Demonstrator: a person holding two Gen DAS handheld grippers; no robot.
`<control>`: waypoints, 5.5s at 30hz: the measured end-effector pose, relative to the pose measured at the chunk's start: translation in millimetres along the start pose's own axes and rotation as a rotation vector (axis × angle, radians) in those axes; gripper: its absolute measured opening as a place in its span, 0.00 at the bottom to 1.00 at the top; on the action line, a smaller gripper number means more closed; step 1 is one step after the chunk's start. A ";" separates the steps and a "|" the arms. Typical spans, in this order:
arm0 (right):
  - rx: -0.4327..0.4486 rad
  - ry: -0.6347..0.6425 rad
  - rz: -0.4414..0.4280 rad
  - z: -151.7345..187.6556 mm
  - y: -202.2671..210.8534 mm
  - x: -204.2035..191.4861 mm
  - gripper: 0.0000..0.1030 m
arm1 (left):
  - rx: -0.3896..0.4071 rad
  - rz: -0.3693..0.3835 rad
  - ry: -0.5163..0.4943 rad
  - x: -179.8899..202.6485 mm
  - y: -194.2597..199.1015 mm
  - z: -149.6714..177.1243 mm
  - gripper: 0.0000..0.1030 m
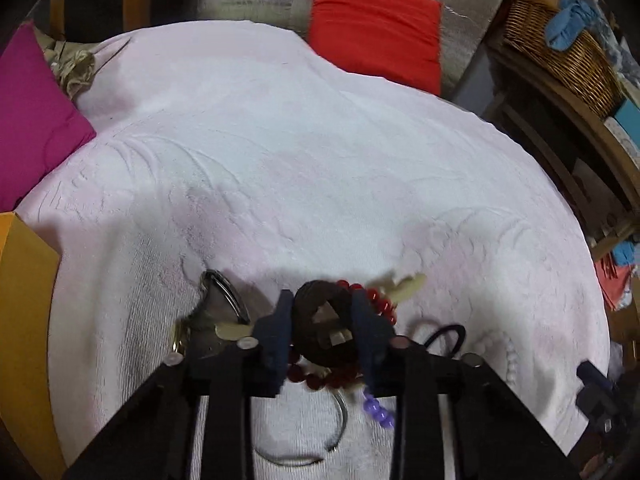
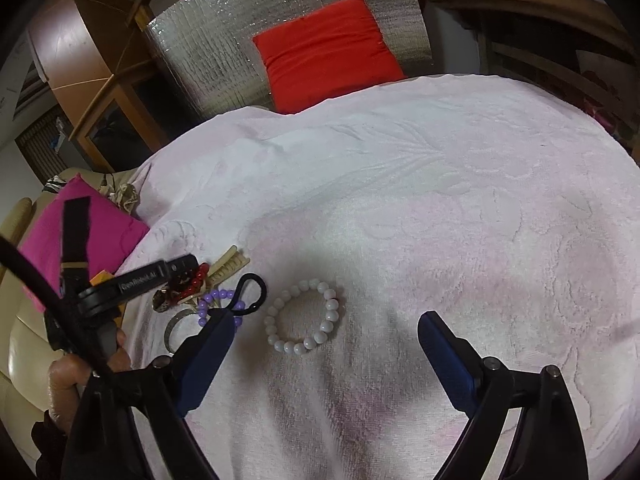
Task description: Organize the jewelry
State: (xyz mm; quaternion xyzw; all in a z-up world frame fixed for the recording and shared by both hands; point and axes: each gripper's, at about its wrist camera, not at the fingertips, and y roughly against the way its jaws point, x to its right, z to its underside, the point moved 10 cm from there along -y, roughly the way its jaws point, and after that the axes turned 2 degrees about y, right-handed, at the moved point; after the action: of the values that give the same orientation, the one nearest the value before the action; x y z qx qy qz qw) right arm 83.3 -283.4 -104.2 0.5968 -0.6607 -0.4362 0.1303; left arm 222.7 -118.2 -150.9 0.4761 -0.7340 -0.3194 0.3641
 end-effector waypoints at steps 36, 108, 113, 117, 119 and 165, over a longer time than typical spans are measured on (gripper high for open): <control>-0.157 -0.200 -0.176 -0.8 -46.5 3.8 0.58 | -0.161 0.177 -0.256 -32.1 105.3 118.4 0.09; -0.195 0.100 -0.660 59.2 -27.8 -282.7 0.09 | 0.123 -0.263 0.262 -237.8 205.5 129.1 0.09; -0.265 0.197 -0.704 101.9 -23.2 -341.1 0.09 | 0.095 -0.332 0.352 -278.5 214.9 158.6 0.09; -0.313 0.265 -0.702 136.2 -22.1 -369.2 0.09 | 0.065 -0.352 0.396 -291.7 210.8 167.7 0.09; -0.323 0.288 -0.687 148.0 -23.8 -377.8 0.09 | 0.053 -0.377 0.403 -295.2 210.9 171.1 0.09; -0.147 -0.261 -0.364 12.9 -5.9 -2.5 0.42 | 0.052 -0.264 -0.004 -70.1 108.7 94.9 0.62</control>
State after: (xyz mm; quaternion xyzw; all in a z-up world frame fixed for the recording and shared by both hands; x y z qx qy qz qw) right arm 79.0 -275.1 -115.2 0.6337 -0.5198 -0.5728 0.0060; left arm 112.2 -4.1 -128.8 0.5772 -0.6737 -0.3463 0.3050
